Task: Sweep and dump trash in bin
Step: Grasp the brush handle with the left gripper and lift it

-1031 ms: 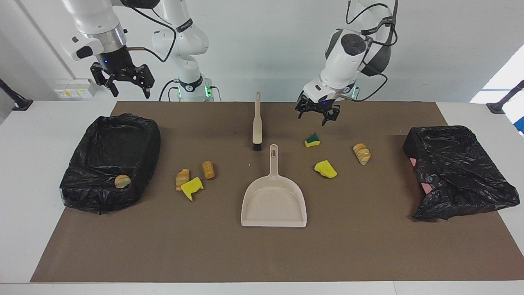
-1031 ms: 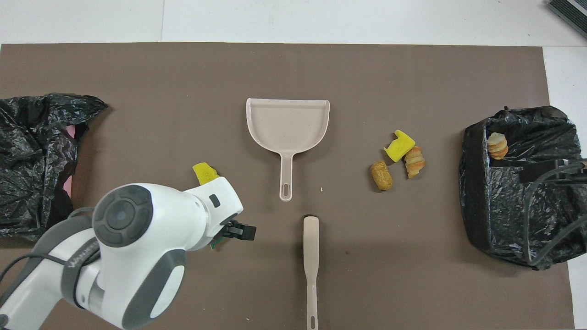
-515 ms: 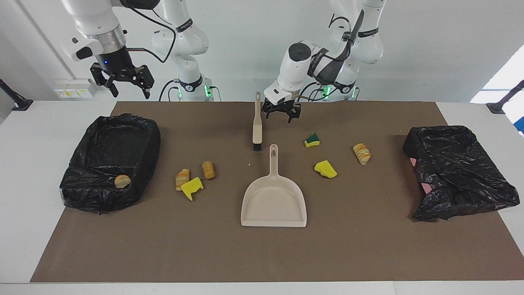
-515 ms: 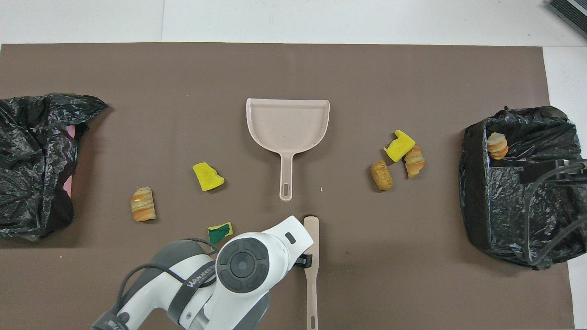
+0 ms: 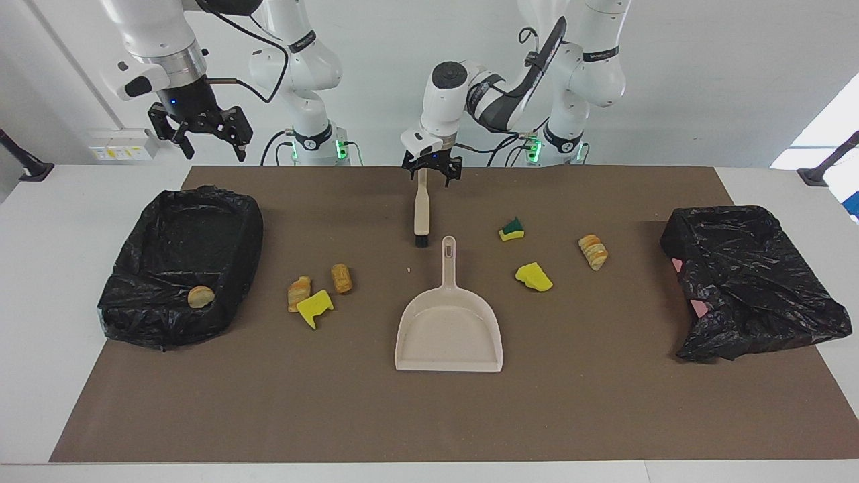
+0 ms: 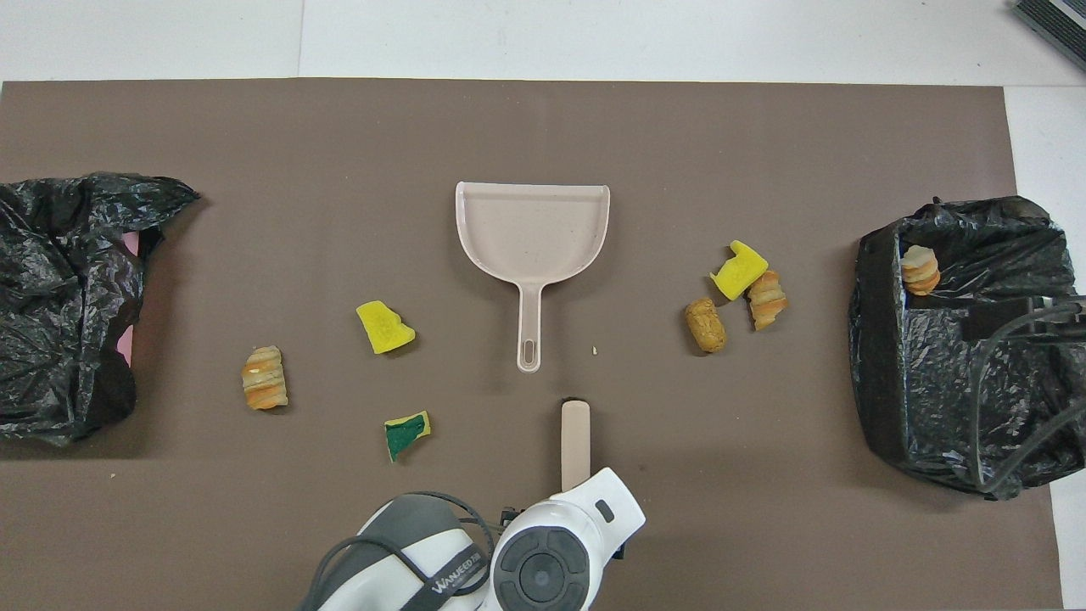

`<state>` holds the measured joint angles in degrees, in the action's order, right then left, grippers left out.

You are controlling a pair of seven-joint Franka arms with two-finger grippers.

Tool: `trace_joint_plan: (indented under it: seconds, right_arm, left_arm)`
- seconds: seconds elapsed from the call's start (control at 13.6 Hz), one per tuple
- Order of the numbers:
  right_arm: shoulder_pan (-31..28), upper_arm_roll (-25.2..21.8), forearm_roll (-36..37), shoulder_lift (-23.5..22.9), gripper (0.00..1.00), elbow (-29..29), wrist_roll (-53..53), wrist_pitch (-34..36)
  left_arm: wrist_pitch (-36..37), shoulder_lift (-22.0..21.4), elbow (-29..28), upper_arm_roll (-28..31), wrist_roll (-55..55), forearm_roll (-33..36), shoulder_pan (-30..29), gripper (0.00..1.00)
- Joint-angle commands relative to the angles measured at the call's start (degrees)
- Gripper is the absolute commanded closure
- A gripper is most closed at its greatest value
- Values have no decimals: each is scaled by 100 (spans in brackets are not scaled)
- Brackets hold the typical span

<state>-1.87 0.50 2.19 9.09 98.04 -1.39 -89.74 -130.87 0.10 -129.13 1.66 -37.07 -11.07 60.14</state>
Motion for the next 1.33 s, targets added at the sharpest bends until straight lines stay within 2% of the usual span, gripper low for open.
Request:
trace_joint_plan:
  seconds: [0.0, 0.37, 0.44, 0.52, 0.59, 0.66, 0.96, 1.25]
  right_arm:
    - [-68, -6, -131, 137, 0, 145, 130, -8]
    - [-68, -6, -131, 137, 0, 154, 130, -8]
    - [-68, -15, -131, 137, 0, 145, 130, -8]
    - [-68, -15, -131, 137, 0, 145, 130, -8]
    - [-68, -15, -131, 137, 0, 154, 130, -8]
    - [-68, -15, -131, 137, 0, 154, 130, -8]
    - [-77, -15, -131, 137, 0, 163, 147, -8]
    - [-68, -15, -123, 137, 0, 163, 121, -8]
  left_arm:
    - [53, 112, -33, 124, -55, 17, 313, 0]
    - [123, 316, 11, 124, -55, 26, 331, 0]
    - [114, 316, 20, 124, -55, 26, 349, 15]
    - [106, 316, 20, 124, -46, 44, 349, 38]
    - [106, 324, 29, 115, -37, 113, 349, 72]
    - [106, 324, 29, 115, -29, 140, 349, 100]
    - [175, 237, 55, 124, -46, 132, 226, 100]
    - [1053, 18, 231, 176, -64, 132, -247, 100]
